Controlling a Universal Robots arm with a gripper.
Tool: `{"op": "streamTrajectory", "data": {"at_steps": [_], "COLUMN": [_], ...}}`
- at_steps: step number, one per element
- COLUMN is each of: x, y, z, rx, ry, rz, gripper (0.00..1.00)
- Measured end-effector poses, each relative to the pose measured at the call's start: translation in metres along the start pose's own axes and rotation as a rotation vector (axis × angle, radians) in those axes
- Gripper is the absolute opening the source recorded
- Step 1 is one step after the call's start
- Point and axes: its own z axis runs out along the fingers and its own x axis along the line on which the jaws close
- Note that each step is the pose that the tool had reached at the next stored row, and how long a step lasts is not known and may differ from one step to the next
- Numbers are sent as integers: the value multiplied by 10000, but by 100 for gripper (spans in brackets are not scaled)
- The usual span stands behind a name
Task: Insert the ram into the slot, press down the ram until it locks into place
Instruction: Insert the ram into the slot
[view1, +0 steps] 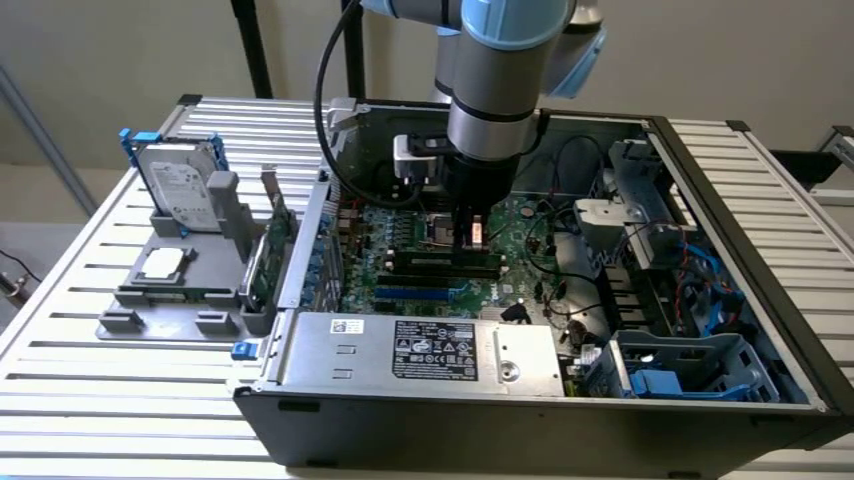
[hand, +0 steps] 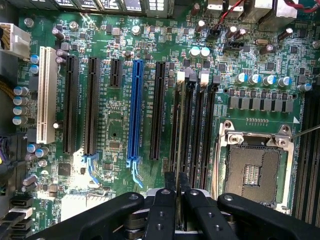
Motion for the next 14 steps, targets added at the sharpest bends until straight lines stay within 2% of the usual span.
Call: {"op": "streamTrajectory", "data": {"at_steps": [14], "x": [0], "y": [1], "z": [21], "rx": [1], "ry": [0], "rz": [76], "gripper": [13]}}
